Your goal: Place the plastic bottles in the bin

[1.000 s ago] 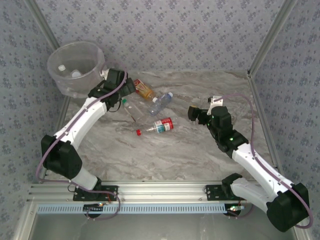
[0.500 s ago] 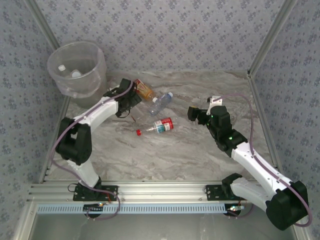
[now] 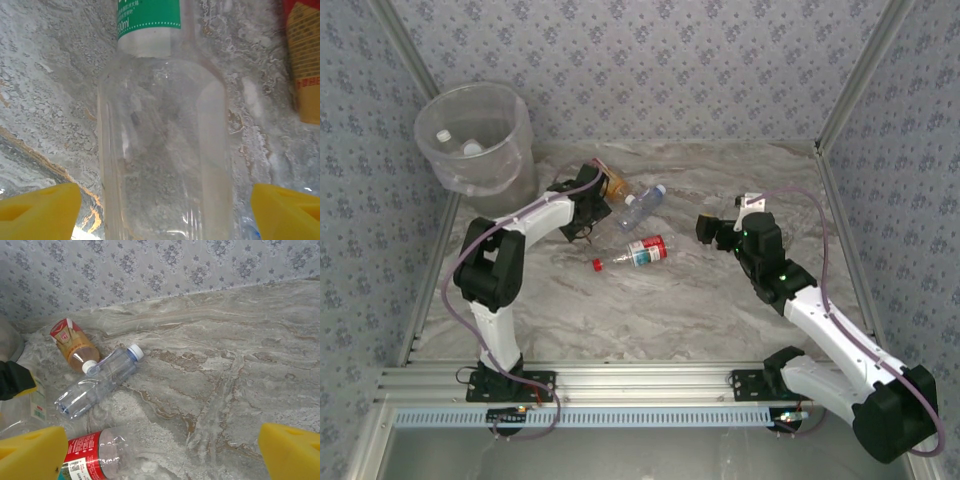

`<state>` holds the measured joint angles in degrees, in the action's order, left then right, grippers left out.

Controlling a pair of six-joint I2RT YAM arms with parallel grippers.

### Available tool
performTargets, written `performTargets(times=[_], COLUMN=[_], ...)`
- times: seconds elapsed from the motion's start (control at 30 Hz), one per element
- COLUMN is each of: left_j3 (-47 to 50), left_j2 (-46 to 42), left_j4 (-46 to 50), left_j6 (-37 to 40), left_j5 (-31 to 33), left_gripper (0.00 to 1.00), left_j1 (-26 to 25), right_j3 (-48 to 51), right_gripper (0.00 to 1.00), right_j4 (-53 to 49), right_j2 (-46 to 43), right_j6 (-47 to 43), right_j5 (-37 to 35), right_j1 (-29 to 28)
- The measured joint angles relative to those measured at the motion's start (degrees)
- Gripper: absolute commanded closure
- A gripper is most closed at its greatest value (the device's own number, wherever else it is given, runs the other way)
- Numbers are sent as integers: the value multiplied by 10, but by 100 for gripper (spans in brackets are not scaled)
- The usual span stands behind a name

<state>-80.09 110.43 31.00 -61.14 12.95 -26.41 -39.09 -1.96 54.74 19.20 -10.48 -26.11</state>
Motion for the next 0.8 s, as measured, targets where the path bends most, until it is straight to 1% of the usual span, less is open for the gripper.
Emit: performTargets(times=[0.17, 0.27, 0.4, 0.5, 0.67, 0.8], left_j3=[6, 8, 16, 19, 20, 29], left_j2=[9, 13, 14, 14, 14, 11], left_j4=[-14, -21, -35, -43, -52, -63], left_j6=[0, 1, 6, 15, 46, 76], left_j5=[-8, -10, -10, -14, -17, -18], left_gripper=[22, 26, 35, 38, 43, 46], left_j1=[0, 0, 0, 0, 0, 0], right_j3=[6, 6, 7, 7, 7, 10], right_gripper=[0, 0, 0, 0, 0, 0], right_j4=[10, 16, 24, 35, 52, 70], right_j2=[-1, -1, -1, -1, -1, -2], right_j6=[-28, -47, -69, -84, -106, -119], right_j5=[48, 77, 116, 143, 167, 174], right_j1=[-1, -5, -16, -27, -41, -49])
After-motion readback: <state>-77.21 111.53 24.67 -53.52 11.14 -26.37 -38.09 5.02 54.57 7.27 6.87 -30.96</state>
